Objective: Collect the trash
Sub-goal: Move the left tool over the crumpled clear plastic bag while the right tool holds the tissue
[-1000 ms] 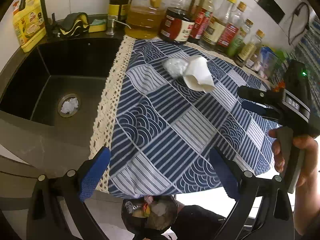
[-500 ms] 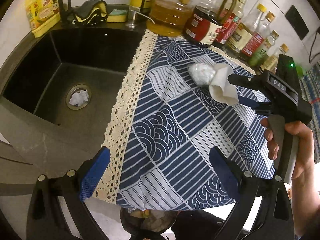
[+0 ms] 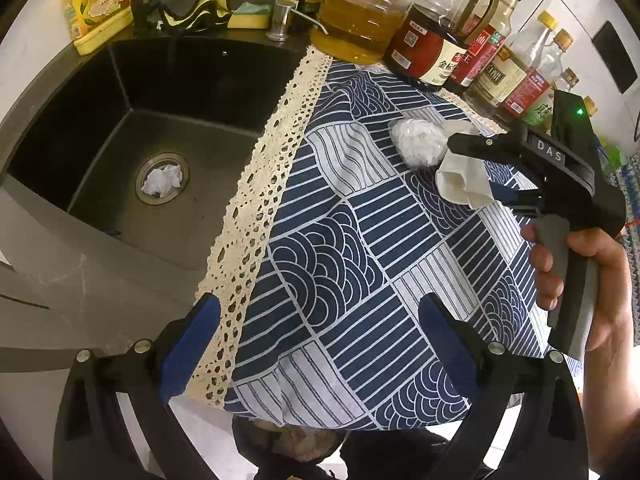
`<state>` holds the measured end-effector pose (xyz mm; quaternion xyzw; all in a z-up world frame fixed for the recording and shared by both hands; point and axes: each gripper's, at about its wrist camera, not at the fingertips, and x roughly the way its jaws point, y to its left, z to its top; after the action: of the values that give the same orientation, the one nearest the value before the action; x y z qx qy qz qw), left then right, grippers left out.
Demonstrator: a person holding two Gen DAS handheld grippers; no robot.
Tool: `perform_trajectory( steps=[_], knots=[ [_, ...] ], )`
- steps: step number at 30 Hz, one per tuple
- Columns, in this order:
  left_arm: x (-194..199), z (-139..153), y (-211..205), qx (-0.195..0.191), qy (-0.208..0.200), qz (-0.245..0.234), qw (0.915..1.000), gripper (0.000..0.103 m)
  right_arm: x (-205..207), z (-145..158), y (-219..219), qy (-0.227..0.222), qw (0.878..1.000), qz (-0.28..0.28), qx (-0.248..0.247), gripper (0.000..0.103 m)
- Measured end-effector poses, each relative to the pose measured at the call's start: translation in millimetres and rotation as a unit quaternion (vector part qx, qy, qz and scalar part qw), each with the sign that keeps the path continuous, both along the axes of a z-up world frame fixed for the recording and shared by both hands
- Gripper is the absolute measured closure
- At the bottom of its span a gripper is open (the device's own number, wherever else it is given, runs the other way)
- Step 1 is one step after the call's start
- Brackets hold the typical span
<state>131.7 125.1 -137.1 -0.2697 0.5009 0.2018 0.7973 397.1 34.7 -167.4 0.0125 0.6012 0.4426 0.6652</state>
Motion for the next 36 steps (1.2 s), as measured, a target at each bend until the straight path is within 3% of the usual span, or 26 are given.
perform_trajectory(
  steps=[2,3,23,36],
  knots=[
    [0,-1,0,0.0,0.0,0.001,1.0,0.007,-1,1,1,-0.014,1.0,0.001,-0.011,0.014],
    [0,-1,0,-0.001,0.0,0.001,1.0,0.007,0,1,1,-0.021,1.0,0.001,-0.017,0.022],
    [21,-1,-7,0.0,-0.003,-0.022,0.9998,0.007,2,14,-37,-0.023,1.0,-0.002,-0.002,0.024],
    [80,1,-13,0.029,0.002,-0.078,0.9965,0.007,6,26,-104,-0.034,0.999,-0.035,-0.004,0.024]
  ],
)
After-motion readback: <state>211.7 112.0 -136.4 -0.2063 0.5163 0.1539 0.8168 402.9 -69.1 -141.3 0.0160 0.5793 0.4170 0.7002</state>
